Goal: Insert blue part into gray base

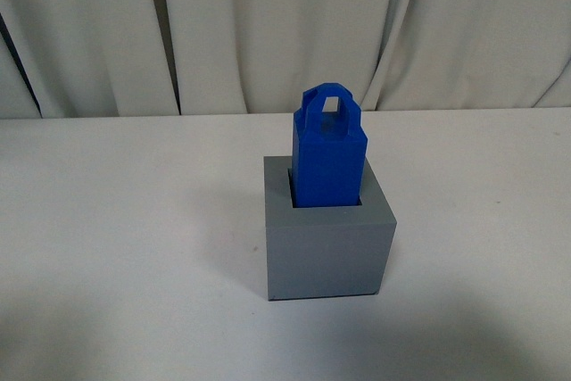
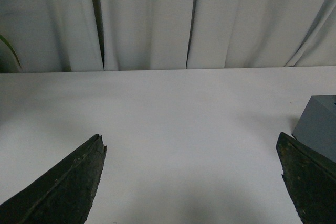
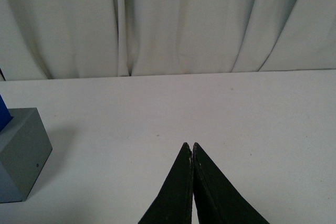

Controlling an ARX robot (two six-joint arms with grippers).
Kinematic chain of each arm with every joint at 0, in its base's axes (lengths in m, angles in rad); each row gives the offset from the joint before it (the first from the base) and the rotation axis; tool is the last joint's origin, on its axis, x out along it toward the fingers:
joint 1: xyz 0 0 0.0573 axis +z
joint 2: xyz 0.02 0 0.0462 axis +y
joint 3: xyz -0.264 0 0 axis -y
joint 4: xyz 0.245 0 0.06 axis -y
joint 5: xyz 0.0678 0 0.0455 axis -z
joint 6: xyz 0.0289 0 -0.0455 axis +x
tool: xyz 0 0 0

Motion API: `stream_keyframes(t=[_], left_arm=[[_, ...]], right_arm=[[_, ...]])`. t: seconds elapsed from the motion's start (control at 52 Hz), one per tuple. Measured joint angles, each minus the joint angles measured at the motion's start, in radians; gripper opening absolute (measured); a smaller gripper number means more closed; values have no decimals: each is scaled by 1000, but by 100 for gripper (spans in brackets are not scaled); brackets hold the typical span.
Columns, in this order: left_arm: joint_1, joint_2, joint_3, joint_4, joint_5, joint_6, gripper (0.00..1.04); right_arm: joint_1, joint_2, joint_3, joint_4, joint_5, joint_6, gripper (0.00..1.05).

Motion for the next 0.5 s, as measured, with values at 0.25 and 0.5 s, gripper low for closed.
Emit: stream_keyframes(t=[0.25,0.5], left_arm=[[0,0,0,0,0,0,99],[0,0,0,0,0,0,99]], right_arm=[[0,-100,0,-95,0,0,2],[0,-185,0,-177,0,0,2]])
